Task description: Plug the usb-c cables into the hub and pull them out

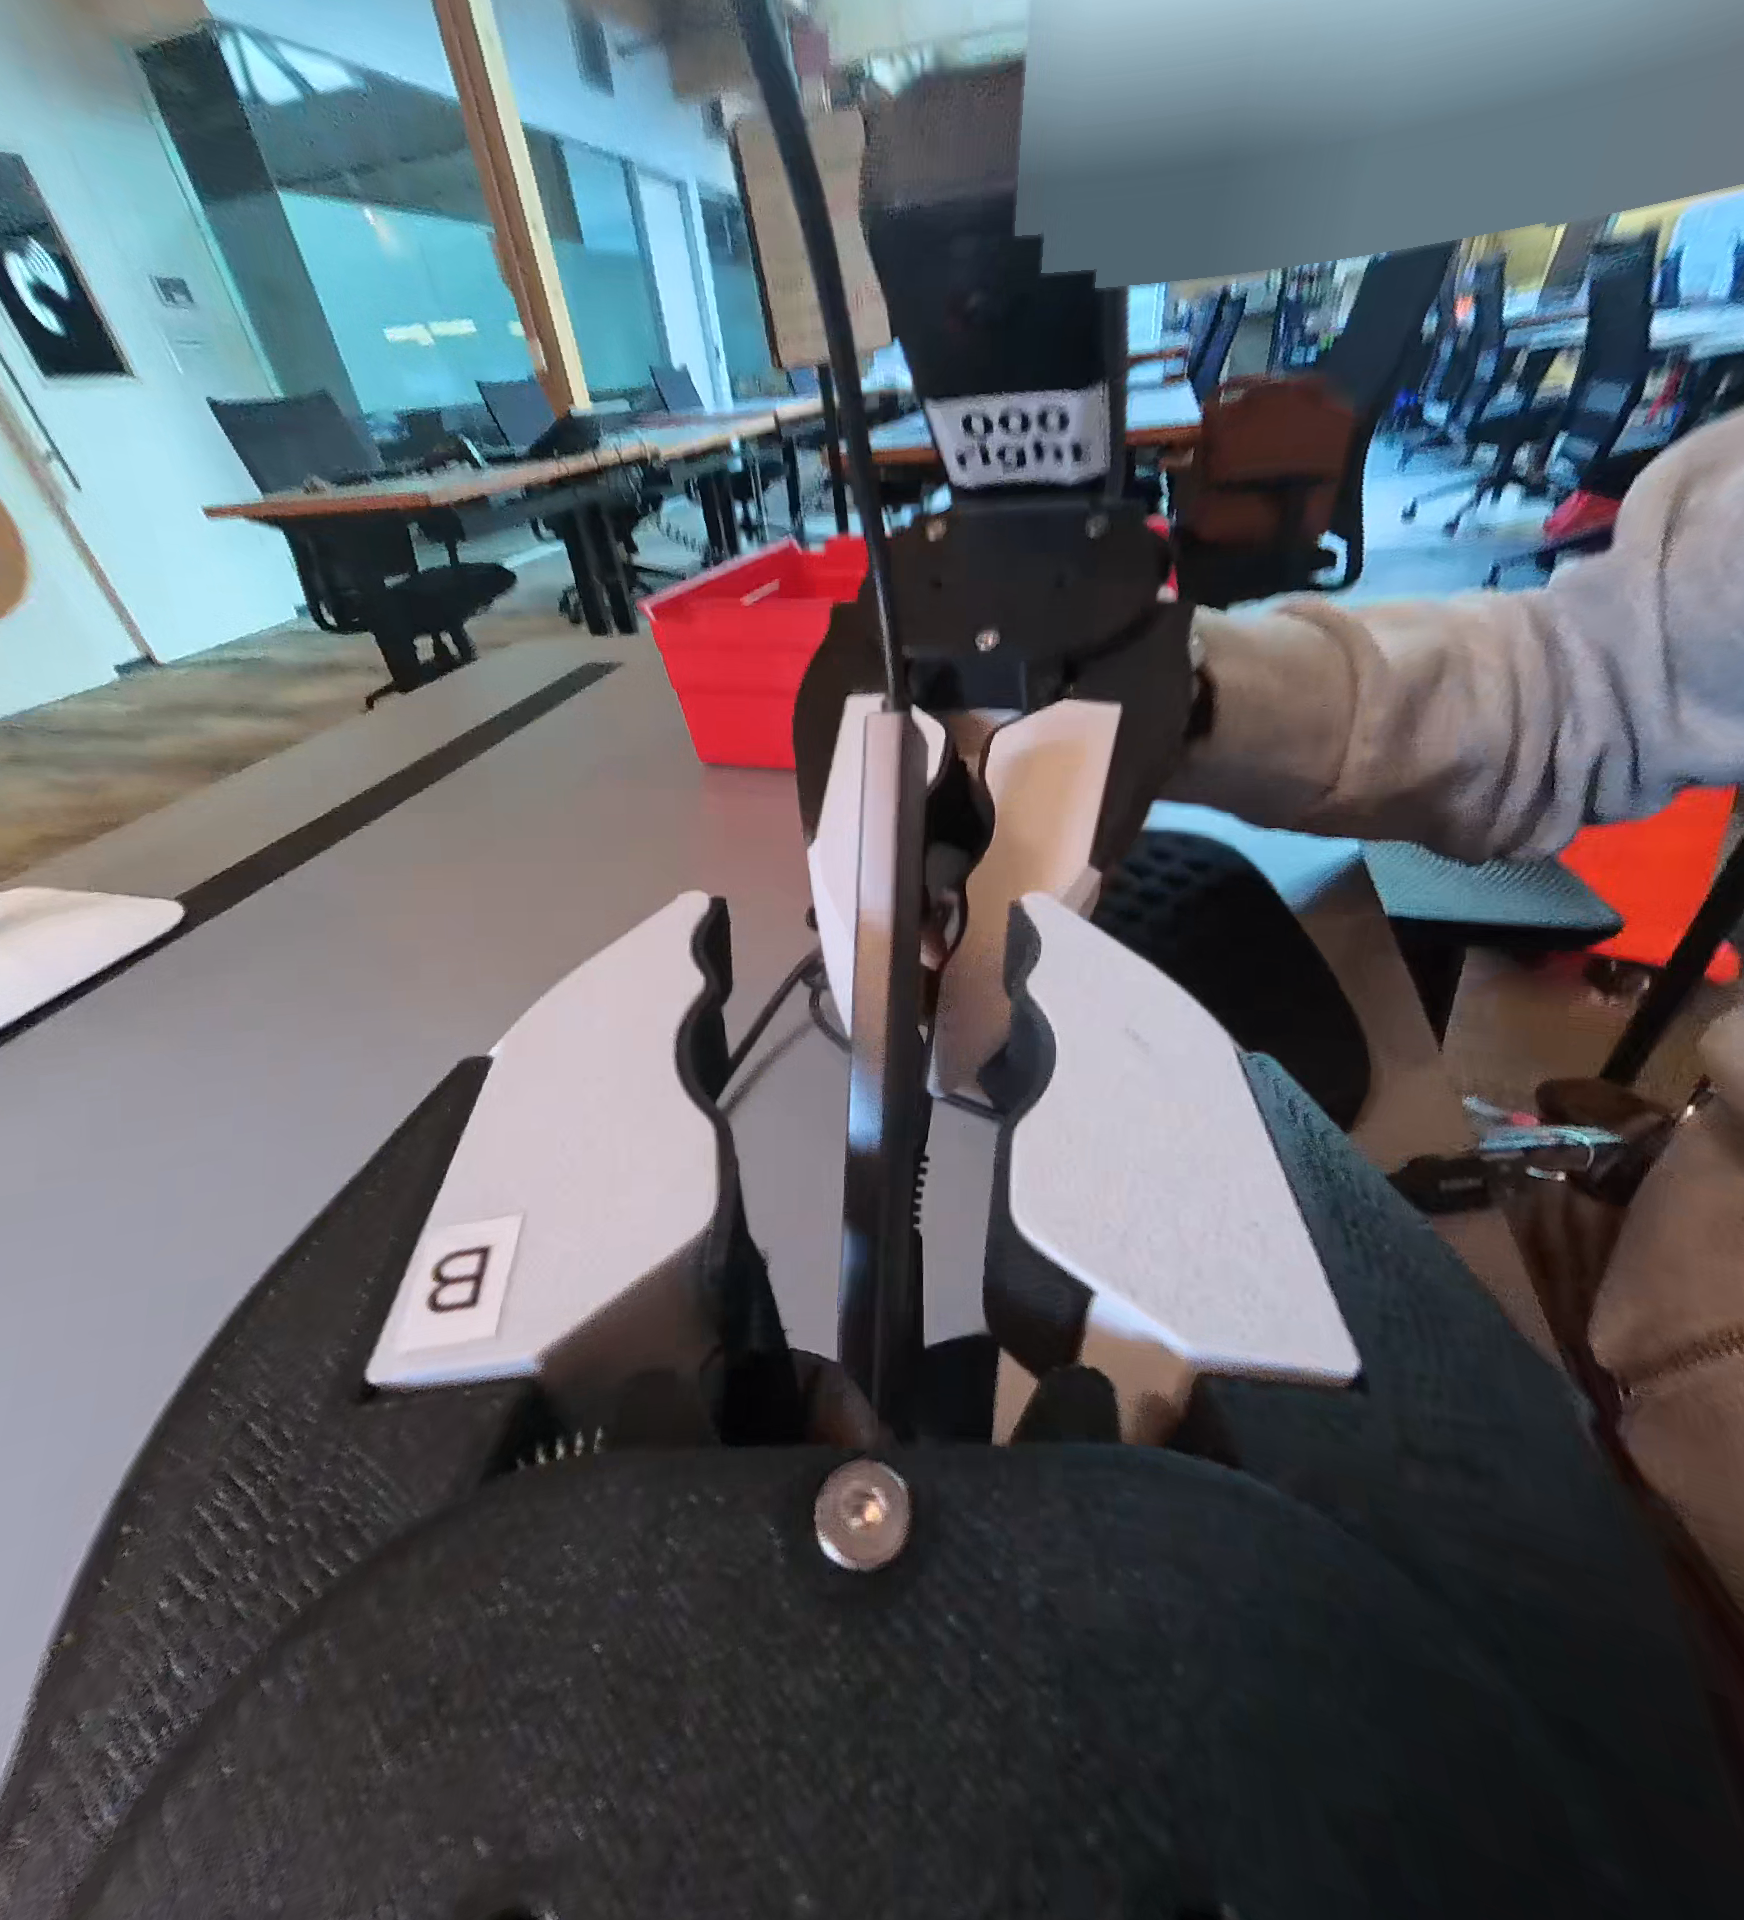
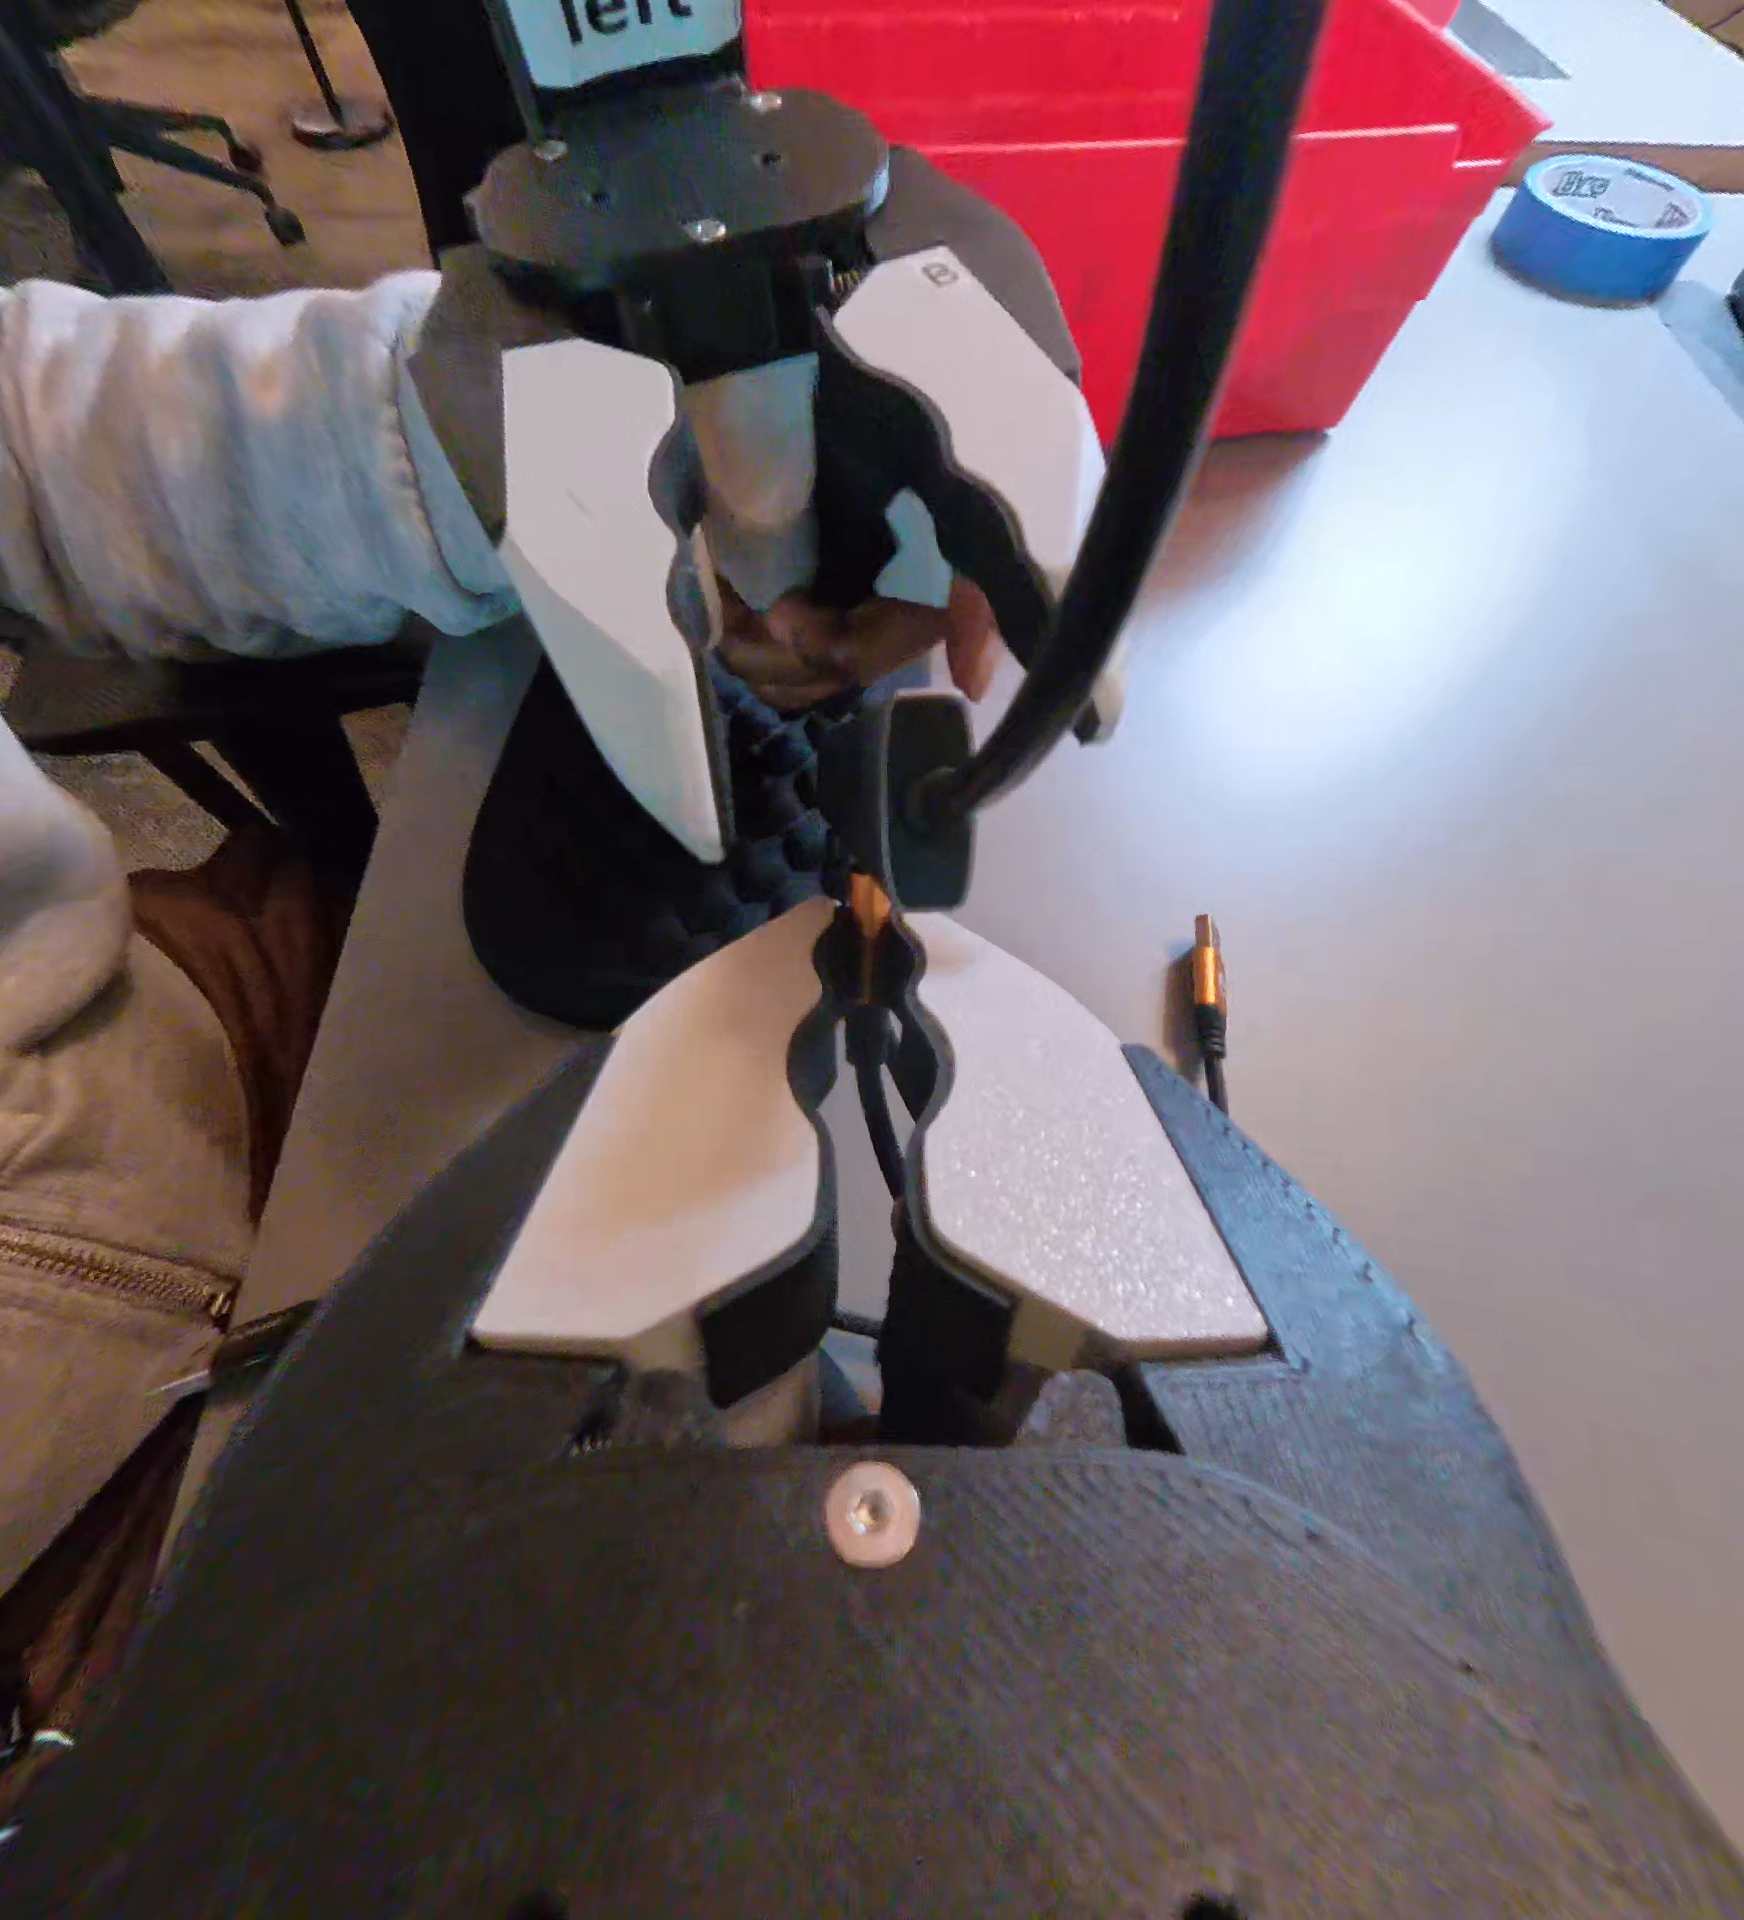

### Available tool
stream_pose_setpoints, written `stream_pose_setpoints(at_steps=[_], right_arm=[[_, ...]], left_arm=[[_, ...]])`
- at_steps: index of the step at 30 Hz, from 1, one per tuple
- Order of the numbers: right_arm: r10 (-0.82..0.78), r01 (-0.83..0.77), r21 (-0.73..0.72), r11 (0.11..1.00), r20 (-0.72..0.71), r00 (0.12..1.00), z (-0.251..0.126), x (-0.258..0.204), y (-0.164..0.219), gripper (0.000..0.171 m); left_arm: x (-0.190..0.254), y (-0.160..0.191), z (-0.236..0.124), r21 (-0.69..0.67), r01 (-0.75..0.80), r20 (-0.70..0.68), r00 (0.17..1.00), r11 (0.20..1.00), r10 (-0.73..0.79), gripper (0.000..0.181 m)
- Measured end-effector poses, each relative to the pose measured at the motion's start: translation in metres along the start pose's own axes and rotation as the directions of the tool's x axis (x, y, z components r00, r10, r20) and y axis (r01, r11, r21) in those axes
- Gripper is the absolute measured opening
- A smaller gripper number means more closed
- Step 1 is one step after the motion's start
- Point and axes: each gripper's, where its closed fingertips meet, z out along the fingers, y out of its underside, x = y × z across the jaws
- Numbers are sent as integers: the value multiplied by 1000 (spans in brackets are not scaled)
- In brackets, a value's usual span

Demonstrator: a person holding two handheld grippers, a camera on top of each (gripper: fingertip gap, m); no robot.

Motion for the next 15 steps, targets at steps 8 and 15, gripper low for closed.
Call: stream_pose_setpoints(at_steps=[8, 15], right_arm=[[-2, 2, 17, 1000, -9, 1000, 0, -4, -7, 6], [10, -10, 76, 997, 3, 1000, 2, -2, -8, 6]], left_arm=[[7, 6, 5, 33, 83, -62, 995, 996, -81, 12], [3, 2, -9, 98, 131, -106, 987, 986, -120, 13]])
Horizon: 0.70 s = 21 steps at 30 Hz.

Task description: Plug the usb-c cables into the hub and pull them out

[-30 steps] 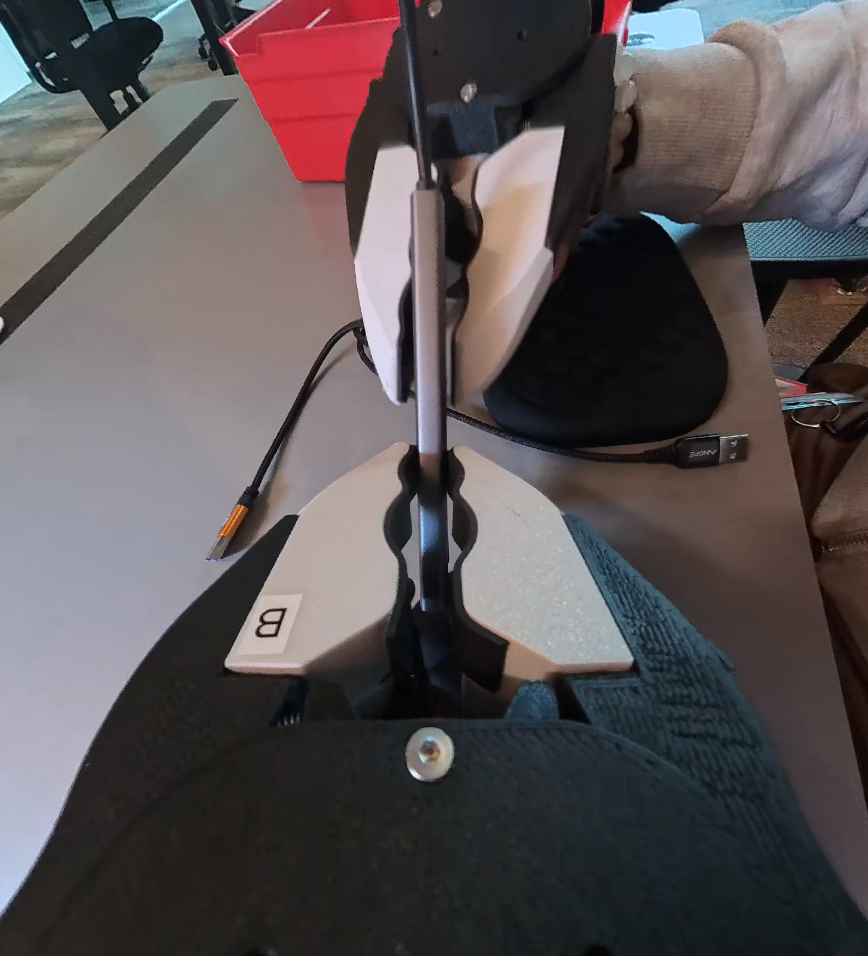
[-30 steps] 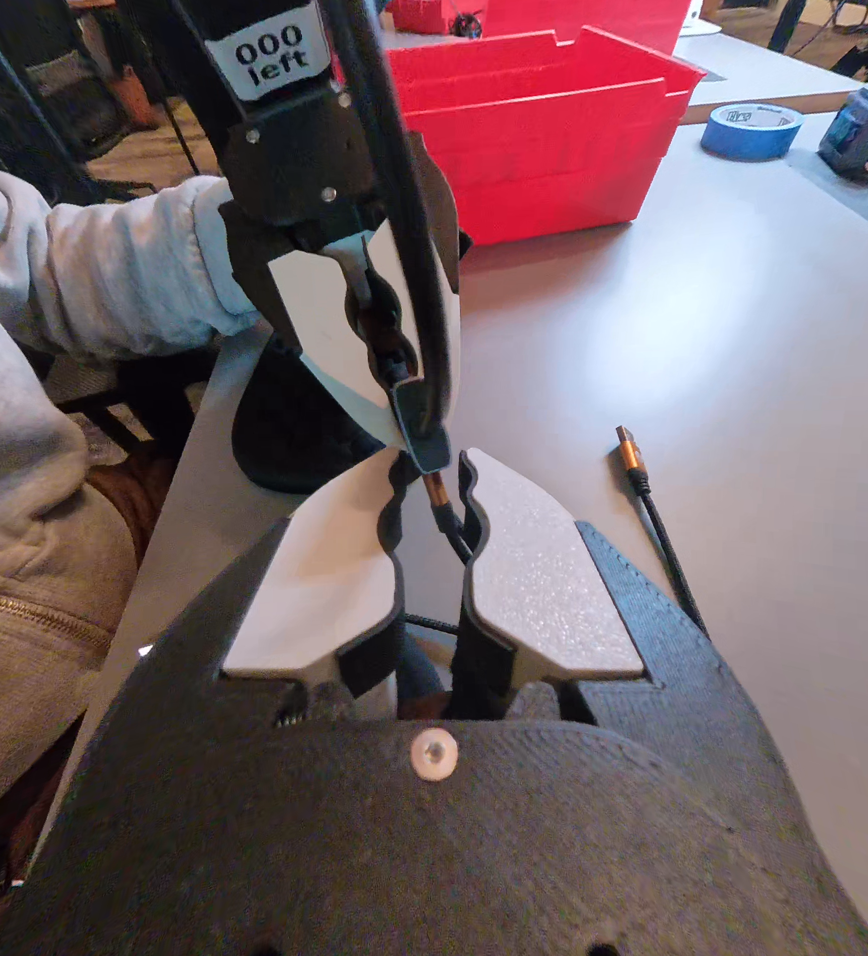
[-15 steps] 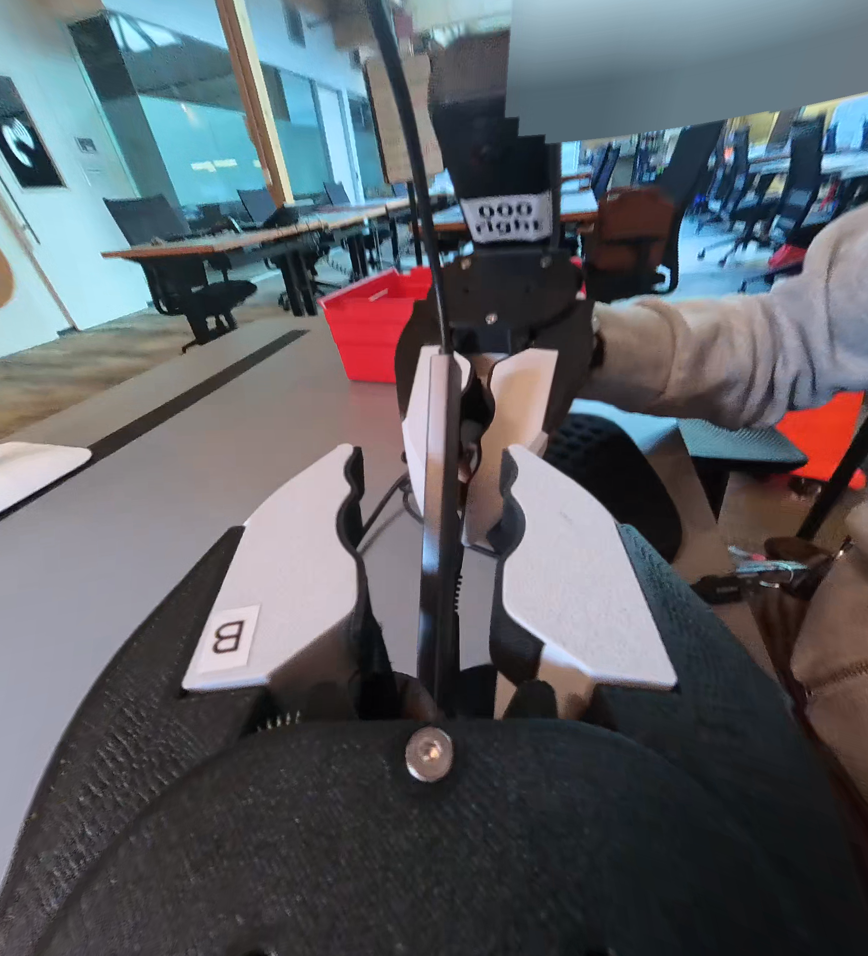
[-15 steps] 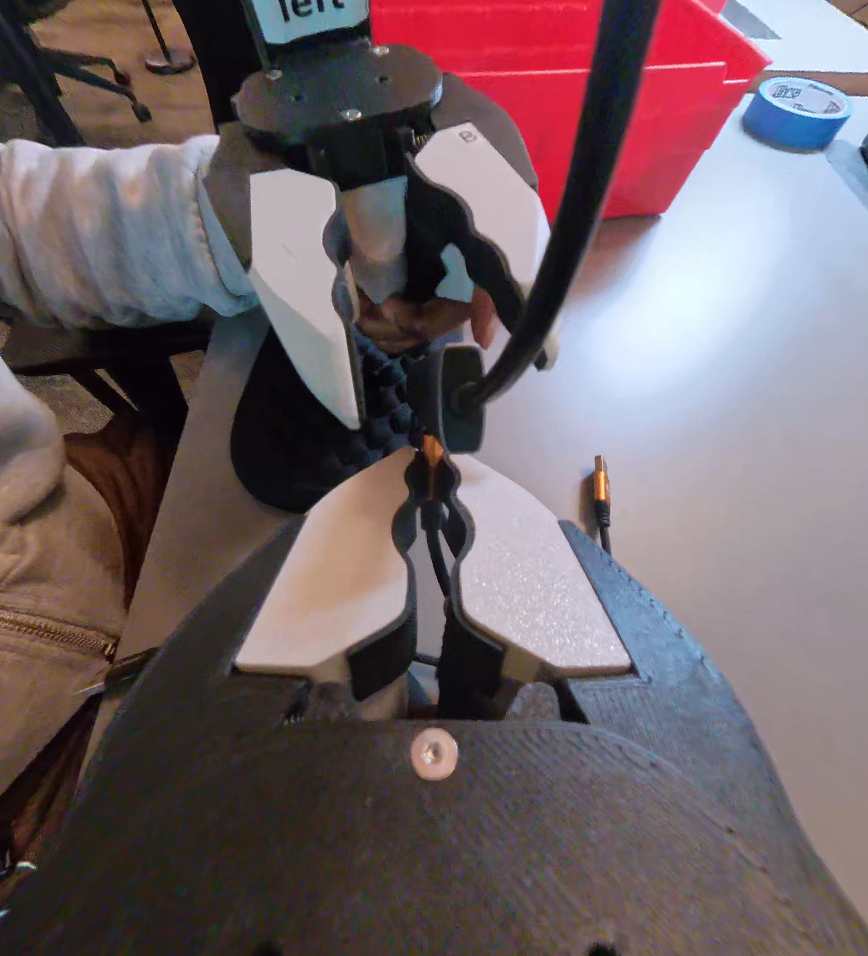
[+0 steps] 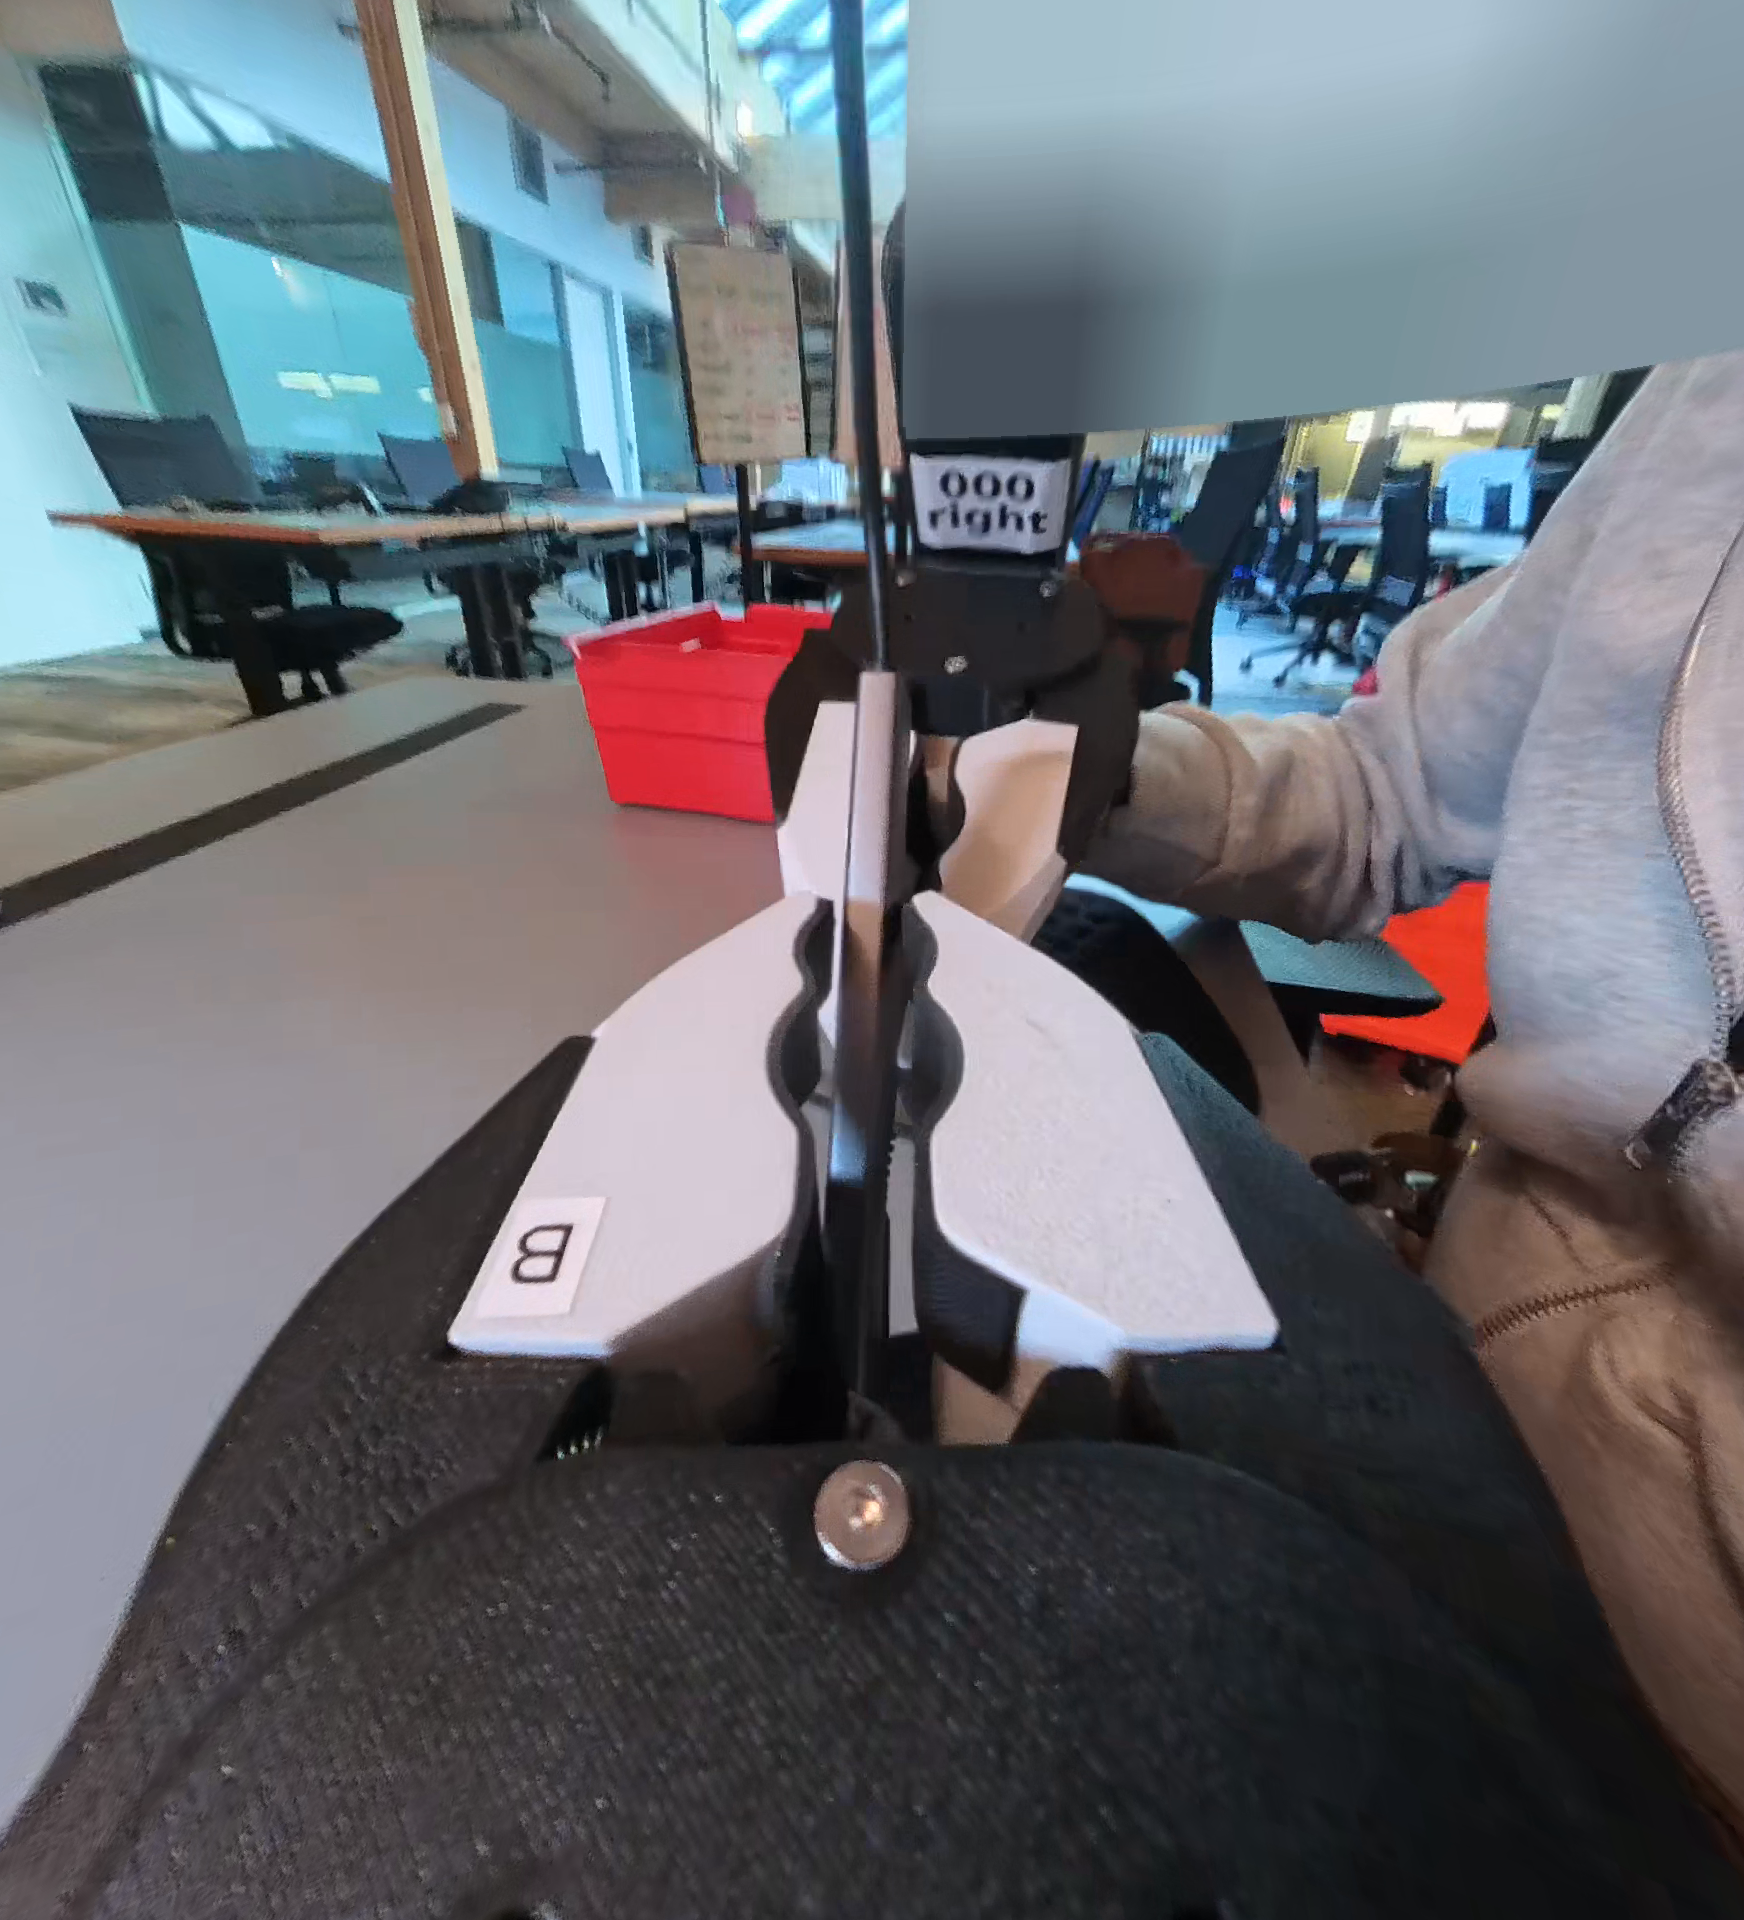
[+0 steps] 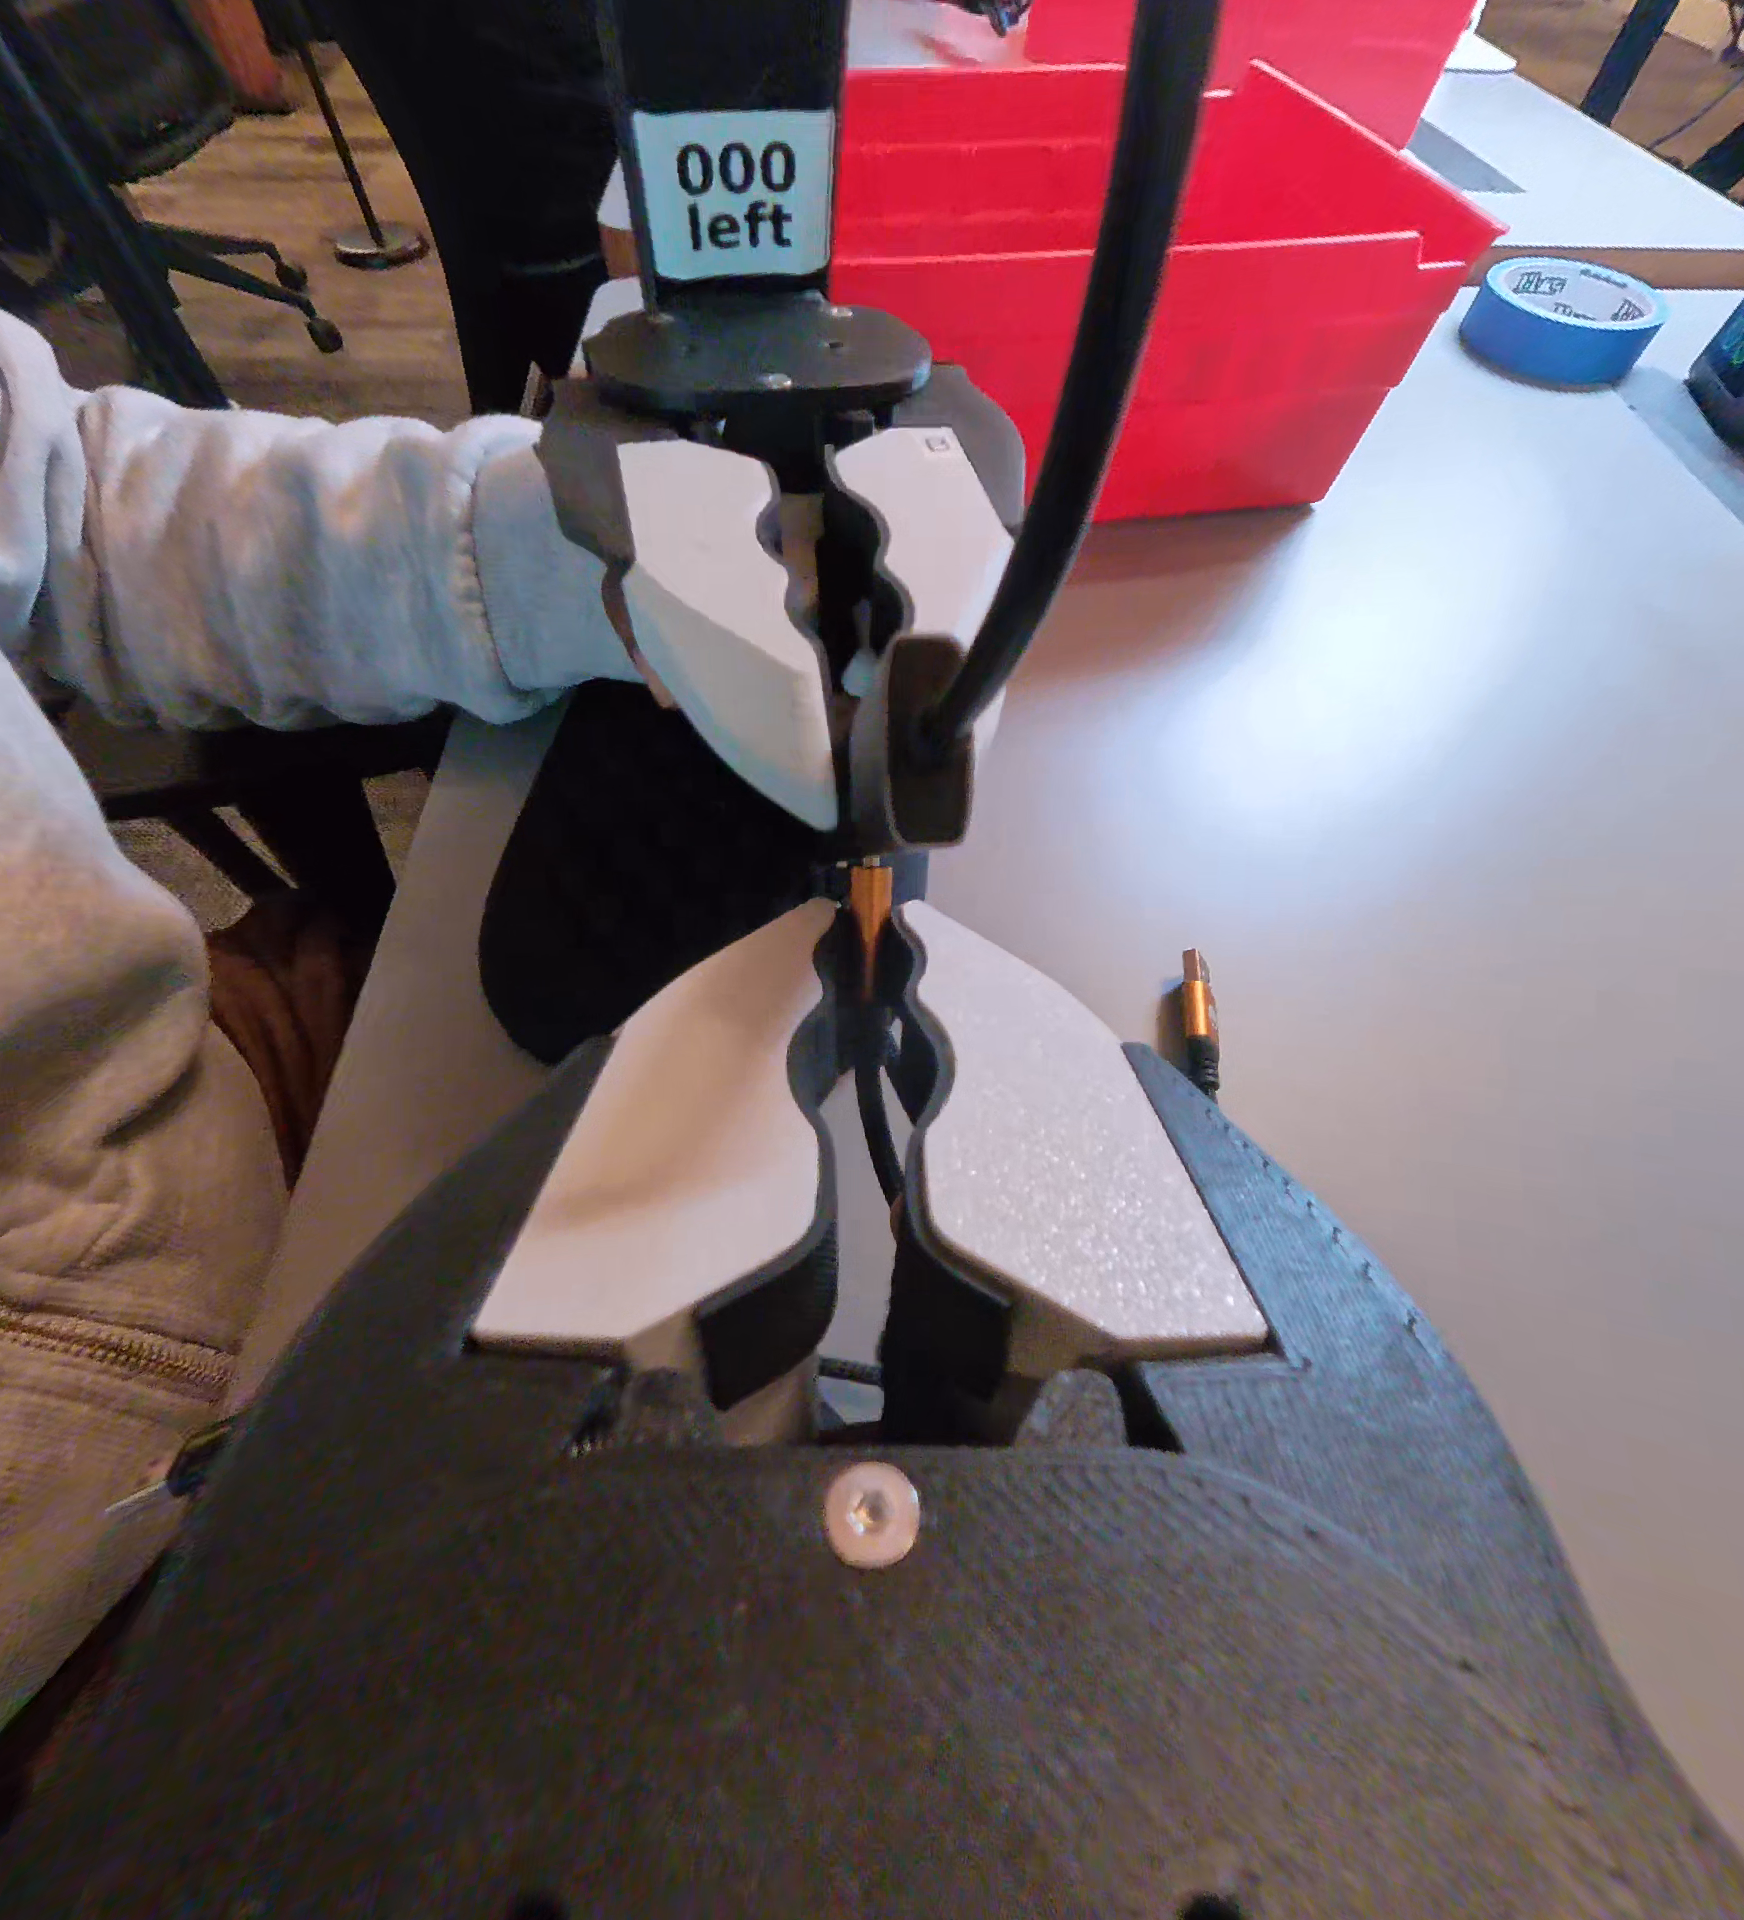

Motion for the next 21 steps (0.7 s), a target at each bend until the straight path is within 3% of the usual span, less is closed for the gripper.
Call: stream_pose_setpoints(at_steps=[3, 5, 10, 13, 17, 21], right_arm=[[5, -5, -6, 1000, 7, 1000, 6, 2, 3, 6], [10, -11, 5, 1000, 23, 1000, 8, 0, 5, 6], [-10, 7, 215, 977, 14, 1000, 0, 0, -15, 7], [57, -75, 333, 940, 65, 996, -9, -1, -30, 12], [-14, 2, 278, 961, 40, 999, 2, -7, -25, 17], [-58, 56, 280, 958, 1, 998, 4, -11, -28, 6]], left_arm=[[0, 12, 8, -111, -8, -6, 1000, 994, 7, 20], [-2, 15, 8, -131, 4, -14, 1000, 991, -6, 11], [-2, 4, -2, -27, 34, -35, 999, 999, -35, 11], [1, -9, -11, 77, 11, -41, 999, 997, -8, 10], [6, -8, -11, 79, -26, -49, 998, 997, 30, 11], [9, -7, -11, 74, -33, -70, 997, 997, 38, 11]])
